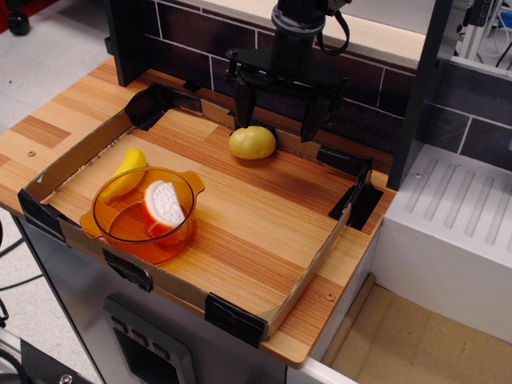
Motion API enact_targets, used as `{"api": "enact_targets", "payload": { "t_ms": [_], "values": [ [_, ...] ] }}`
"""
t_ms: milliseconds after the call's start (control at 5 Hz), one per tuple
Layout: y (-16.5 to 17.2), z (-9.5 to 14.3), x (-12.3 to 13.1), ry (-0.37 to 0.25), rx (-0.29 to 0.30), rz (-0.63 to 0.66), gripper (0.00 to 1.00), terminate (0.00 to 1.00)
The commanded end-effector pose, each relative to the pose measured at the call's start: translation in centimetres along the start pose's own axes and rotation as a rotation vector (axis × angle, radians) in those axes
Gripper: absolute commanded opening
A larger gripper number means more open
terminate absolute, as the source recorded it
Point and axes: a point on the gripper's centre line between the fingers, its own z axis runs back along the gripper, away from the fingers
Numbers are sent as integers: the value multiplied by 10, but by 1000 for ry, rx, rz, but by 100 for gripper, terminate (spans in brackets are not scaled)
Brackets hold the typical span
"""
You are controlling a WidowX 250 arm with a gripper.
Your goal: Take sushi out of pot
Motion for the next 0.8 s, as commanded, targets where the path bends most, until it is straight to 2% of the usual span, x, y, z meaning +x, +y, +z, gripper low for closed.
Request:
{"api": "enact_targets", "payload": {
  "t_ms": [0,200,600],
  "values": [
    [0,0,0,0,0,0,100,0],
    [12,13,-4,37,-105,119,100,0],
    [40,41,-27,-27,-120,244,100,0]
  ]
}}
